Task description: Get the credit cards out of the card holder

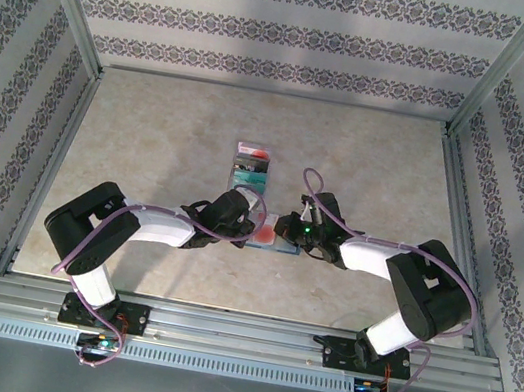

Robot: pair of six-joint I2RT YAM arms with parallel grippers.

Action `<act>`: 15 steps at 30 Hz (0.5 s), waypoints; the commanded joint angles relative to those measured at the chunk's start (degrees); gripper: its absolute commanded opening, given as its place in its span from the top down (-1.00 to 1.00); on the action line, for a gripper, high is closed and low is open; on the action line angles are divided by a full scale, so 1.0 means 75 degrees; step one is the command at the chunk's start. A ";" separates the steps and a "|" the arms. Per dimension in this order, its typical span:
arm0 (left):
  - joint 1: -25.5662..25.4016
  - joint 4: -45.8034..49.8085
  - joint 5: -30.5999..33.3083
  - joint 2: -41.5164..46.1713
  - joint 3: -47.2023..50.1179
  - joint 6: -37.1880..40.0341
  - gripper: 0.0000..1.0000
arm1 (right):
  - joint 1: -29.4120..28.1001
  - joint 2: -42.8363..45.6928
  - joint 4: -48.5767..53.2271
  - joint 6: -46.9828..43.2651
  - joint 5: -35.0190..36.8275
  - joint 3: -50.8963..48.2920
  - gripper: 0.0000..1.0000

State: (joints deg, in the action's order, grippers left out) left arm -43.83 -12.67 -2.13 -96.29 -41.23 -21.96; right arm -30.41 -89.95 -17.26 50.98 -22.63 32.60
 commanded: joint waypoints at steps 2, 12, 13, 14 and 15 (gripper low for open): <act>-0.0050 0.0349 0.0089 0.0089 -0.0146 -0.0010 0.76 | 0.0141 0.0204 -0.0072 -0.0008 0.0006 -0.0100 0.86; -0.0062 0.0312 -0.0368 0.0090 -0.0777 0.0273 0.69 | 0.0141 0.0111 -0.0089 -0.0013 -0.0041 -0.0069 0.85; -0.0075 0.0265 -0.0453 -0.0009 -0.0815 0.0267 0.69 | 0.0141 0.0116 -0.0101 -0.0013 -0.0040 -0.0069 0.85; -0.0073 0.0199 -0.0547 -0.0104 -0.0873 0.0258 0.69 | 0.0142 0.0128 -0.0102 -0.0012 -0.0041 -0.0069 0.85; -0.0085 0.0156 -0.0613 -0.0212 -0.0923 0.0256 0.69 | 0.0142 0.0143 -0.0102 -0.0012 -0.0039 -0.0068 0.85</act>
State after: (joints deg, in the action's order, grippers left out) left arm -43.83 -10.87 -4.40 -95.79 -46.57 -21.08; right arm -29.74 -89.60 -17.43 50.94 -22.85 32.42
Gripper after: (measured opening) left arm 0.152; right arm 0.077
